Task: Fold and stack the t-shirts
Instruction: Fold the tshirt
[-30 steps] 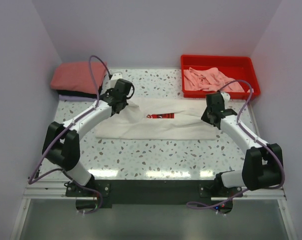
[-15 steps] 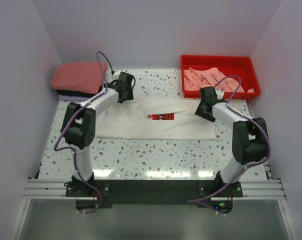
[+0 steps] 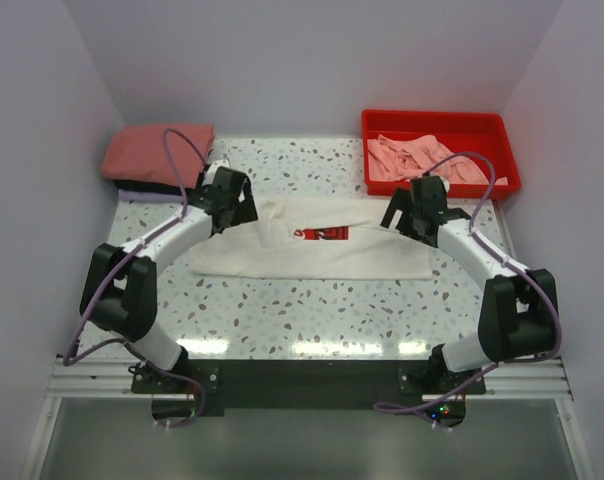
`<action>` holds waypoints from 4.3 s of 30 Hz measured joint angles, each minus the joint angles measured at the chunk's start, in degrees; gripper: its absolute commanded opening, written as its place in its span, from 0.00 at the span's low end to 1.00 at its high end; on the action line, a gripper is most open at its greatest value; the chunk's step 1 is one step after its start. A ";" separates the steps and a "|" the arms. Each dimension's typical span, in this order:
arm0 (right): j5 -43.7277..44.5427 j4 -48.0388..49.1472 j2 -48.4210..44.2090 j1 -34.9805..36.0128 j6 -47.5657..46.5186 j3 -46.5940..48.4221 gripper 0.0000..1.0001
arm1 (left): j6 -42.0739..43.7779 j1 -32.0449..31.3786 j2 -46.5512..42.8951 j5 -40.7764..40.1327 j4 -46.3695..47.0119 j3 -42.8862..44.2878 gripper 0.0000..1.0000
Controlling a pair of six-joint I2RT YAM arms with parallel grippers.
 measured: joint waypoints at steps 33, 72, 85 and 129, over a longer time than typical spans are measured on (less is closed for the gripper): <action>-6.67 -0.11 -0.46 0.00 -4.79 -2.49 0.99 | -0.94 3.61 14.99 8.13 5.44 3.69 0.20; -5.27 -1.25 0.72 0.00 -6.12 -2.47 0.99 | 4.15 8.72 26.62 3.45 -0.98 28.48 0.69; -6.88 -1.01 0.85 0.00 -7.23 -0.98 0.99 | 1.84 8.98 18.97 3.37 -3.76 24.74 1.00; -31.61 4.70 -3.34 50.75 4.00 -16.02 0.99 | -9.64 -6.62 51.54 18.53 -0.68 60.24 1.00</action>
